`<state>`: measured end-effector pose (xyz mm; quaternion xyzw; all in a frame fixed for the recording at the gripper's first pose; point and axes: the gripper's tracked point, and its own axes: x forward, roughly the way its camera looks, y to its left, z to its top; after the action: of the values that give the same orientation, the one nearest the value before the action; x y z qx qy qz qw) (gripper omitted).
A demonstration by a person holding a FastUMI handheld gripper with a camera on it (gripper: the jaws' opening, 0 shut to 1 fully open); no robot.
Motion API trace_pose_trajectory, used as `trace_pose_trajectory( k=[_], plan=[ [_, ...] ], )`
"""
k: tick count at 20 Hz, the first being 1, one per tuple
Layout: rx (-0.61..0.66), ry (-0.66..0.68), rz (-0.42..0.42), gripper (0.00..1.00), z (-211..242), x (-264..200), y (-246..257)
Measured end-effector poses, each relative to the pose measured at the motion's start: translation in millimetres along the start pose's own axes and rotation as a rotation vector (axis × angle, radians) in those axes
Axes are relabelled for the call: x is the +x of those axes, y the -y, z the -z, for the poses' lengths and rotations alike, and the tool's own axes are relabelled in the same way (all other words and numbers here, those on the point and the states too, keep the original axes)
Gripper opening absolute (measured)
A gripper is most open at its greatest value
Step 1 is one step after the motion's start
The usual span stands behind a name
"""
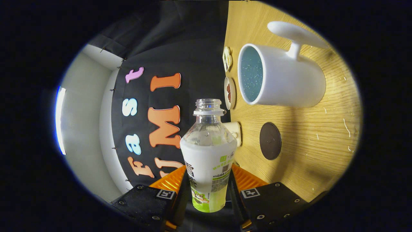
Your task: Take the bottle from table, then pour the juice into the cup, finally place the bottle on the coaster
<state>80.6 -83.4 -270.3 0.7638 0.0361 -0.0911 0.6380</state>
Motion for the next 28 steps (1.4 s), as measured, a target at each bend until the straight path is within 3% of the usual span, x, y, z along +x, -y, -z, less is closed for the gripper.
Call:
trace_pose_trajectory(
  k=[28],
  plan=[
    [0.206,0.092,-0.040,0.60,-42.6,-5.2,-8.3]
  ],
)
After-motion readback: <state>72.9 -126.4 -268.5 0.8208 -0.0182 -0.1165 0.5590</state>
